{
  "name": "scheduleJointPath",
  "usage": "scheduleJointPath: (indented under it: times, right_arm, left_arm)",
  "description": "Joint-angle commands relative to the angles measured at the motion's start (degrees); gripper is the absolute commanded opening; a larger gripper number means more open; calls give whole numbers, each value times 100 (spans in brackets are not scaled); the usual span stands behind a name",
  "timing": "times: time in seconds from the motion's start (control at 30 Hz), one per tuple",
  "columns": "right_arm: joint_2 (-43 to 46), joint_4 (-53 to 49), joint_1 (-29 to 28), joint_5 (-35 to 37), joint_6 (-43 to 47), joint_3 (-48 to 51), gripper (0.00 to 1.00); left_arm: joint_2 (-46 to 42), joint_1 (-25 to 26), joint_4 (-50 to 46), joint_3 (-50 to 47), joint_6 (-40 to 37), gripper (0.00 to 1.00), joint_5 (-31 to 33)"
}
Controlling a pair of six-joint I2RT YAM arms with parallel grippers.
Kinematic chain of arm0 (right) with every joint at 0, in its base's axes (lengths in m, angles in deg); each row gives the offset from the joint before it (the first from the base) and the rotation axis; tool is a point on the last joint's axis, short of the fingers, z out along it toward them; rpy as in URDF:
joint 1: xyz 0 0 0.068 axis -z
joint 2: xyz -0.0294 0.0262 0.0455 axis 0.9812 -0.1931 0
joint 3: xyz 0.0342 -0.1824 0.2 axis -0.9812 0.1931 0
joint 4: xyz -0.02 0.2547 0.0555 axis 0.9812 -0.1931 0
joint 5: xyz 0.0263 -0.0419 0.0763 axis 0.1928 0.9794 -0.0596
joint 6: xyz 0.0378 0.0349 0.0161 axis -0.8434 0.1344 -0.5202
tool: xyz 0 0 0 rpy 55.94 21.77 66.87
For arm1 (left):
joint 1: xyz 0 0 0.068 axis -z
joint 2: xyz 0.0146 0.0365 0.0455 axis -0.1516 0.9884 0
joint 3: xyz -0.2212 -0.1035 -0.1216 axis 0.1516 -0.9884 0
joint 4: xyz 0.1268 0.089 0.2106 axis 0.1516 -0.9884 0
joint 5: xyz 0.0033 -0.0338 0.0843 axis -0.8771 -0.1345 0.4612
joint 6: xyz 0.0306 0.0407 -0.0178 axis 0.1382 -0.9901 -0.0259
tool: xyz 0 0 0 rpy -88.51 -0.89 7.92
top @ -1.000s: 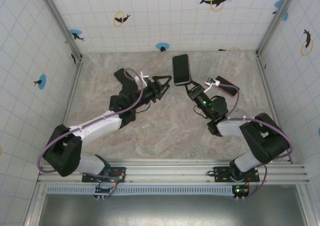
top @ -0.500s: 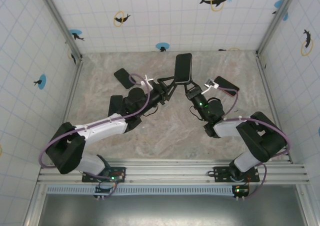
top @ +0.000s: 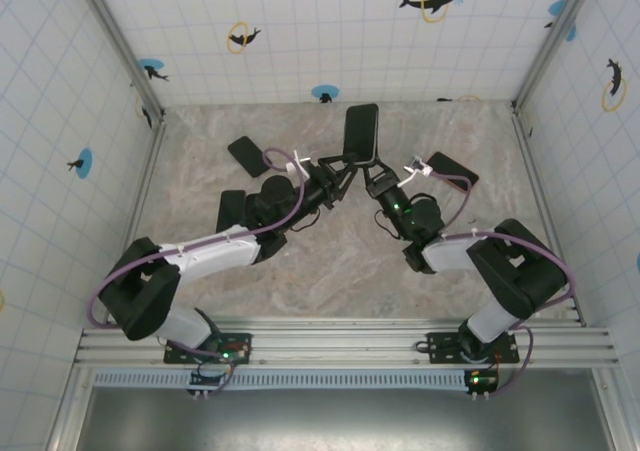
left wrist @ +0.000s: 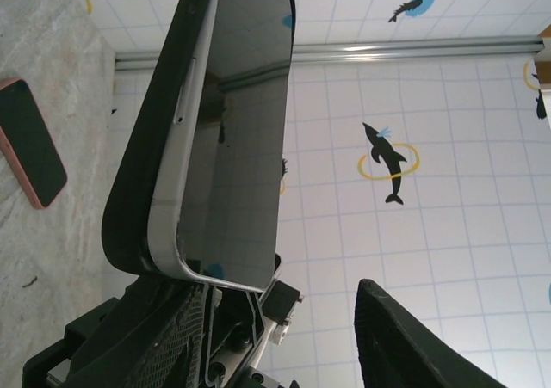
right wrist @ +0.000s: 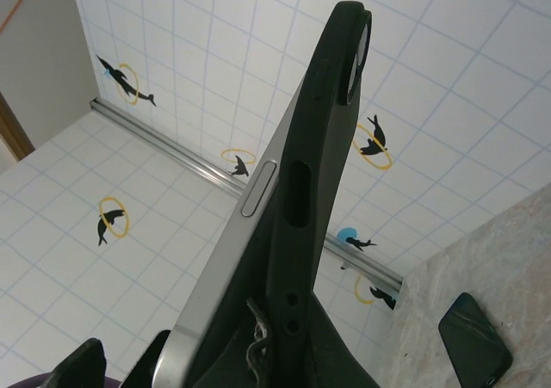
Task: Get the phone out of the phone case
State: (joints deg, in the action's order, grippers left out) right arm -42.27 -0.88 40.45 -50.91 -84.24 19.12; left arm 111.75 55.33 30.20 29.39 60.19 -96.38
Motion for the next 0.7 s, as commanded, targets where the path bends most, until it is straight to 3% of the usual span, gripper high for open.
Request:
scheduleJointPath:
  times: [0.0,0.4,0.67]
  right_arm:
    - [8,707,-93,38,139,-280,0]
    - [-124,1140,-280,189,133,-133,0]
    - [-260,1818,-338,44,221,19,0]
  left_arm:
    - [64,15,235,120,30,48,116]
    - [274,-29,474,326,39,40,290]
    - [258,-29,645,392,-162,29,561]
